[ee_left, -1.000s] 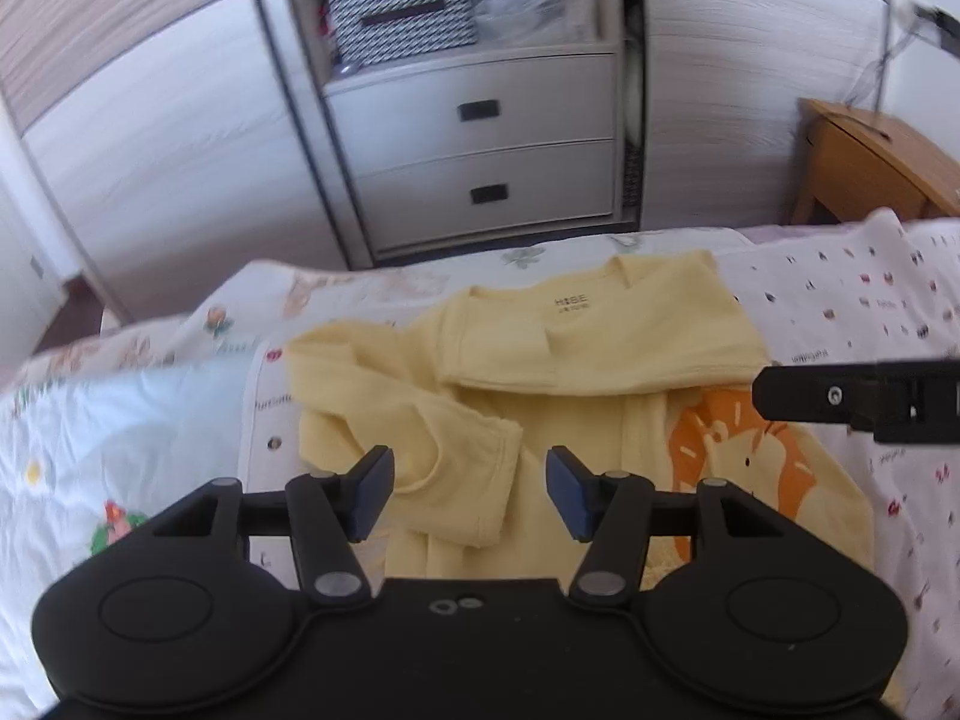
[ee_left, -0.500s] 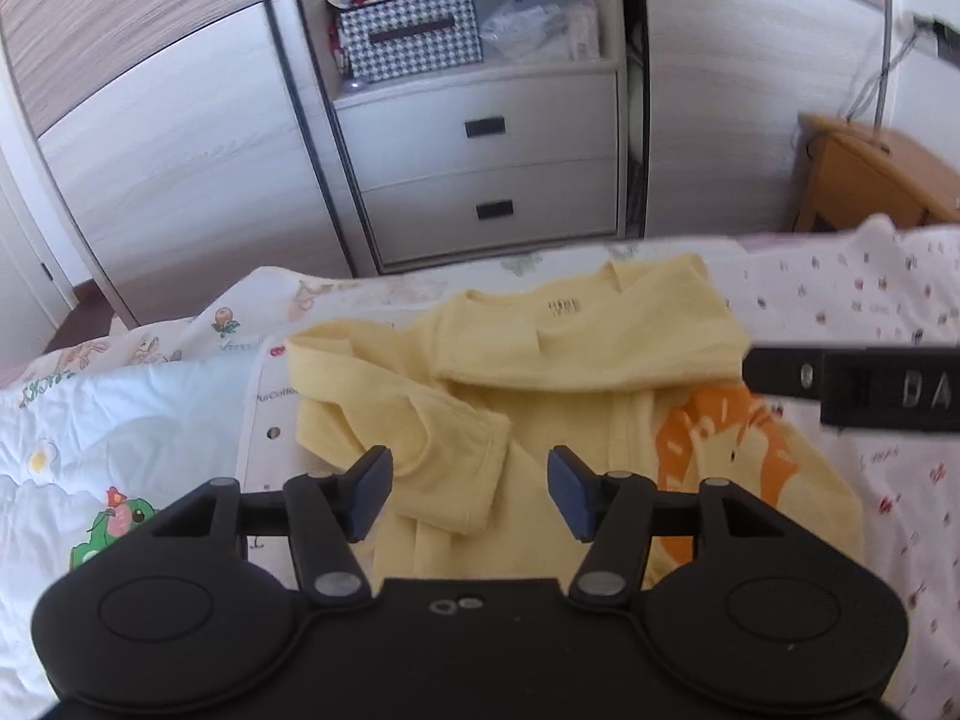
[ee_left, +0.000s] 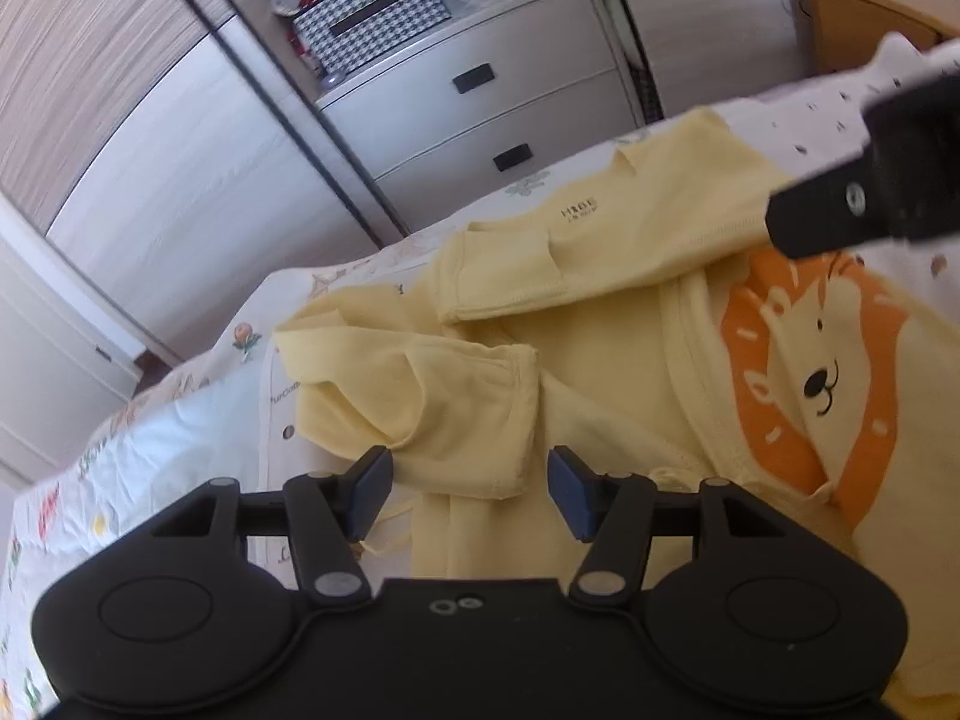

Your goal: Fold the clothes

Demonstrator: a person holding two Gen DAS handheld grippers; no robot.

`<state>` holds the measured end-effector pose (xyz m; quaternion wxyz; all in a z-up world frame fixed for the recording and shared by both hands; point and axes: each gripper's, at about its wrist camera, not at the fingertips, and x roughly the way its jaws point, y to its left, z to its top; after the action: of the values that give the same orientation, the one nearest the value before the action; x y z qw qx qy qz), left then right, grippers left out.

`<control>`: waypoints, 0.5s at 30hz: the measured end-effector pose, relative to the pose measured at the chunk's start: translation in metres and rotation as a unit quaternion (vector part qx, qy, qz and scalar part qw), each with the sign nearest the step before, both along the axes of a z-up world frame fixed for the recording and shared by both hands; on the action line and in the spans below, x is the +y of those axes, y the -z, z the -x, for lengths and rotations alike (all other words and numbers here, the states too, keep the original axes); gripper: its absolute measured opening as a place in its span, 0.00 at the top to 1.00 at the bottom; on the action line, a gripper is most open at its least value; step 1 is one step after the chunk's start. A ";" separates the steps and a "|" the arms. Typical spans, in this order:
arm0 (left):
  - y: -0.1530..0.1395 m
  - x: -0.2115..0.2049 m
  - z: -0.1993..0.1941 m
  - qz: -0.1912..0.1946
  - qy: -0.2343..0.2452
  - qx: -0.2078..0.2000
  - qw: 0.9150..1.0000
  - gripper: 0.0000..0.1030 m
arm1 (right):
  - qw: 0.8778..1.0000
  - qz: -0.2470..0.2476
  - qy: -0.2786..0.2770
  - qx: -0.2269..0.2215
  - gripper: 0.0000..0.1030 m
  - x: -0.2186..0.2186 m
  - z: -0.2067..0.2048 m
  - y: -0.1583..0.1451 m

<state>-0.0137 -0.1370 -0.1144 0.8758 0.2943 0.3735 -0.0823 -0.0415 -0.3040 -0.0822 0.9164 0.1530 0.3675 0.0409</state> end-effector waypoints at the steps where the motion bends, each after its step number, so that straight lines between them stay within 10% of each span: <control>1: 0.000 0.001 0.000 0.005 0.007 0.000 1.000 0.44 | 1.000 -0.001 0.000 0.000 0.10 0.000 0.000 0.000; 8: -0.001 0.007 -0.009 0.028 0.009 0.008 1.000 0.48 | 1.000 -0.007 0.000 0.009 0.10 -0.001 -0.002 0.004; 15: -0.002 0.009 -0.014 0.030 -0.004 0.021 0.999 0.74 | 1.000 -0.004 -0.006 0.008 0.10 0.002 -0.003 0.005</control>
<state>0.0000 -0.1283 -0.1122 0.8766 0.2647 0.3903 -0.0959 -0.0386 -0.3020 -0.0874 0.9127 0.1548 0.3753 0.0469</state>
